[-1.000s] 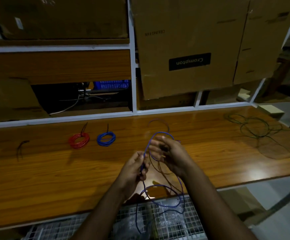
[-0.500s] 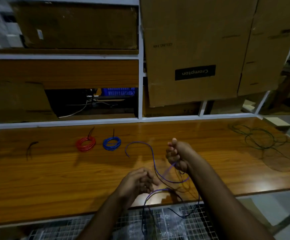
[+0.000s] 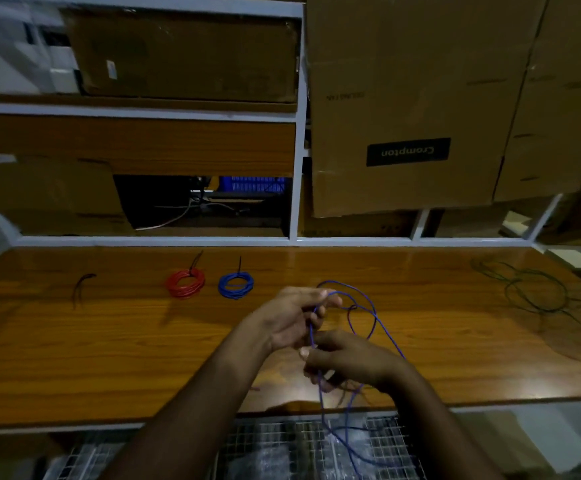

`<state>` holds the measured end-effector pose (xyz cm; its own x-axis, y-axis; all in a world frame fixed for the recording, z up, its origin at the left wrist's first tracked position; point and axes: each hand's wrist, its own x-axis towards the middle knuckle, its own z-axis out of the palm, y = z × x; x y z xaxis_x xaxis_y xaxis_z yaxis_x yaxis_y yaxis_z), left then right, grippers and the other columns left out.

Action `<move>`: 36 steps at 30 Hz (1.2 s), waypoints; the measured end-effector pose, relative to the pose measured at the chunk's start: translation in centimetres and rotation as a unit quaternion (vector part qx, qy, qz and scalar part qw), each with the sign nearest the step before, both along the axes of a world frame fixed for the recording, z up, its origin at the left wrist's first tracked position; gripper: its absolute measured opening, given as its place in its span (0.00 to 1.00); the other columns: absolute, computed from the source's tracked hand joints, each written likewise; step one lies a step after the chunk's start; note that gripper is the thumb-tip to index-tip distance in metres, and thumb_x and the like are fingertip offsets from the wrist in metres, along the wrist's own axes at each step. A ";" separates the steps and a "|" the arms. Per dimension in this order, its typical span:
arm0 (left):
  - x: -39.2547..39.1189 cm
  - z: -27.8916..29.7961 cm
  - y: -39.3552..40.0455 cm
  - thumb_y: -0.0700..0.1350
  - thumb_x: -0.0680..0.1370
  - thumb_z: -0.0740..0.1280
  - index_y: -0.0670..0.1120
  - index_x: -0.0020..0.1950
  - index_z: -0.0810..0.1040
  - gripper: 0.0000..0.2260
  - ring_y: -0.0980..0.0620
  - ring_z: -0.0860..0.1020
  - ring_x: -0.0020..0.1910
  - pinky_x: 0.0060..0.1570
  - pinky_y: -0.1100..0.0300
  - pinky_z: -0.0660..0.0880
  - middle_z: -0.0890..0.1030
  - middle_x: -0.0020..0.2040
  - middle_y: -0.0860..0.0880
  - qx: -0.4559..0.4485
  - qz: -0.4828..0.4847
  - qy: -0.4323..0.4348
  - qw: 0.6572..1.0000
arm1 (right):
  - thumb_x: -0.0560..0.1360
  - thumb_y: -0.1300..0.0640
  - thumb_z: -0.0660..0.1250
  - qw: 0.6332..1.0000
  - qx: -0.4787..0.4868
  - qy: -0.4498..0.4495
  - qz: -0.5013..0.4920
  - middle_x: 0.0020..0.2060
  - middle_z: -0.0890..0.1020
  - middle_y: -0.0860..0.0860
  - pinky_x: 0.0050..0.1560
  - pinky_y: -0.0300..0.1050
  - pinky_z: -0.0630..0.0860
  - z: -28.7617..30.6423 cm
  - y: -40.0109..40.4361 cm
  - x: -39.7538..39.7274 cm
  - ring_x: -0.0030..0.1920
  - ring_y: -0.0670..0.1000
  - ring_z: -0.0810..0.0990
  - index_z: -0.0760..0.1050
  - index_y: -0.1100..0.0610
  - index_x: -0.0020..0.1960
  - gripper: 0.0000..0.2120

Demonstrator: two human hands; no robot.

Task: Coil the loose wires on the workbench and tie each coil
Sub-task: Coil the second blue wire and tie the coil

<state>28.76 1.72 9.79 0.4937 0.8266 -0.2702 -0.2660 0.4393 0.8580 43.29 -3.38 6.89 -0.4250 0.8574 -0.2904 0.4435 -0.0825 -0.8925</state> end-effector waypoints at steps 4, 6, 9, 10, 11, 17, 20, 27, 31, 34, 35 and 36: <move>-1.7 -1.5 -0.7 0.35 0.81 0.60 0.33 0.62 0.75 0.11 0.59 0.73 0.28 0.25 0.70 0.67 0.85 0.47 0.43 0.018 -0.002 -0.002 1.000 | 0.77 0.59 0.67 0.933 -0.111 0.321 -0.121 0.56 0.83 0.57 0.52 0.51 0.80 0.8 0.7 1.9 0.53 0.52 0.82 0.76 0.60 0.62 0.15; -3.1 -2.3 -0.8 0.35 0.81 0.60 0.32 0.64 0.74 0.13 0.59 0.71 0.26 0.24 0.70 0.65 0.85 0.46 0.43 0.032 0.017 0.001 0.999 | 0.77 0.61 0.61 0.834 -0.164 0.486 -0.206 0.58 0.81 0.63 0.57 0.57 0.79 1.8 1.5 3.1 0.55 0.58 0.83 0.75 0.67 0.58 0.13; -5.0 -3.0 -0.9 0.35 0.81 0.60 0.33 0.64 0.73 0.13 0.59 0.68 0.25 0.23 0.68 0.63 0.83 0.40 0.45 0.032 0.051 -0.014 0.998 | 0.83 0.65 0.52 0.712 -0.223 0.570 -0.344 0.48 0.82 0.65 0.55 0.55 0.80 2.9 2.8 3.4 0.50 0.61 0.84 0.73 0.71 0.52 0.13; -5.3 -3.2 -1.0 0.35 0.80 0.60 0.34 0.64 0.74 0.13 0.59 0.68 0.24 0.22 0.68 0.62 0.82 0.39 0.45 0.033 0.053 -0.014 0.998 | 0.84 0.66 0.51 0.718 -0.232 0.541 -0.372 0.42 0.83 0.64 0.50 0.50 0.82 2.7 3.1 3.1 0.45 0.59 0.85 0.72 0.71 0.50 0.13; -5.5 -3.1 -1.1 0.35 0.80 0.60 0.34 0.63 0.74 0.12 0.59 0.67 0.24 0.22 0.68 0.62 0.80 0.37 0.45 0.032 0.051 -0.018 0.998 | 0.84 0.65 0.52 0.745 -0.240 0.489 -0.384 0.35 0.83 0.61 0.40 0.44 0.83 2.5 3.3 2.6 0.37 0.56 0.85 0.72 0.68 0.48 0.13; -5.3 -3.3 -1.6 0.37 0.81 0.59 0.39 0.62 0.76 0.12 0.54 0.70 0.24 0.24 0.65 0.63 0.78 0.34 0.42 0.034 0.005 0.063 0.997 | 0.81 0.60 0.63 0.929 -0.155 0.154 -0.298 0.20 0.70 0.49 0.15 0.33 0.60 1.3 3.0 0.4 0.17 0.43 0.65 0.76 0.62 0.44 0.09; -4.6 -3.5 -2.0 0.38 0.81 0.64 0.48 0.65 0.74 0.14 0.50 0.79 0.38 0.37 0.60 0.74 0.83 0.44 0.41 0.143 -0.013 0.210 0.967 | 0.81 0.54 0.65 0.970 -0.059 0.055 -0.228 0.21 0.68 0.49 0.20 0.34 0.56 2.2 2.9 -0.2 0.21 0.46 0.62 0.77 0.61 0.41 0.14; -4.3 -3.6 -0.2 0.47 0.82 0.64 0.50 0.44 0.82 0.09 0.48 0.79 0.45 0.47 0.50 0.75 0.82 0.44 0.47 0.309 0.119 0.347 0.878 | 0.83 0.46 0.58 0.988 -0.043 -0.032 -0.146 0.24 0.66 0.49 0.22 0.37 0.54 4.4 3.0 1.8 0.21 0.46 0.60 0.77 0.61 0.46 0.20; -4.9 -2.6 1.4 0.47 0.83 0.61 0.53 0.39 0.78 0.14 0.49 0.75 0.46 0.46 0.54 0.71 0.78 0.44 0.48 0.317 0.170 0.383 0.851 | 0.84 0.53 0.59 0.994 0.000 -0.054 -0.098 0.24 0.70 0.48 0.20 0.38 0.62 3.7 2.7 3.1 0.21 0.46 0.64 0.73 0.62 0.55 0.12; -4.5 -2.0 1.6 0.44 0.85 0.58 0.43 0.44 0.77 0.13 0.51 0.77 0.33 0.33 0.58 0.76 0.79 0.38 0.45 0.197 0.215 0.233 0.928 | 0.84 0.55 0.58 0.992 0.065 -0.041 -0.099 0.30 0.76 0.52 0.27 0.42 0.73 3.2 2.7 3.3 0.26 0.48 0.72 0.75 0.61 0.51 0.11; -4.3 -2.1 1.6 0.43 0.85 0.57 0.41 0.46 0.77 0.13 0.52 0.77 0.32 0.32 0.60 0.76 0.79 0.38 0.44 0.168 0.229 0.209 0.936 | 0.84 0.56 0.58 0.990 0.088 -0.039 -0.105 0.33 0.77 0.52 0.31 0.41 0.74 3.1 2.7 3.4 0.29 0.48 0.74 0.76 0.61 0.50 0.12; -4.2 -2.3 1.7 0.43 0.85 0.57 0.41 0.48 0.77 0.12 0.52 0.77 0.31 0.32 0.61 0.77 0.79 0.38 0.43 0.142 0.239 0.187 0.942 | 0.84 0.56 0.59 0.987 0.109 -0.038 -0.111 0.36 0.78 0.52 0.34 0.42 0.74 3.0 2.6 3.5 0.31 0.48 0.75 0.77 0.60 0.49 0.11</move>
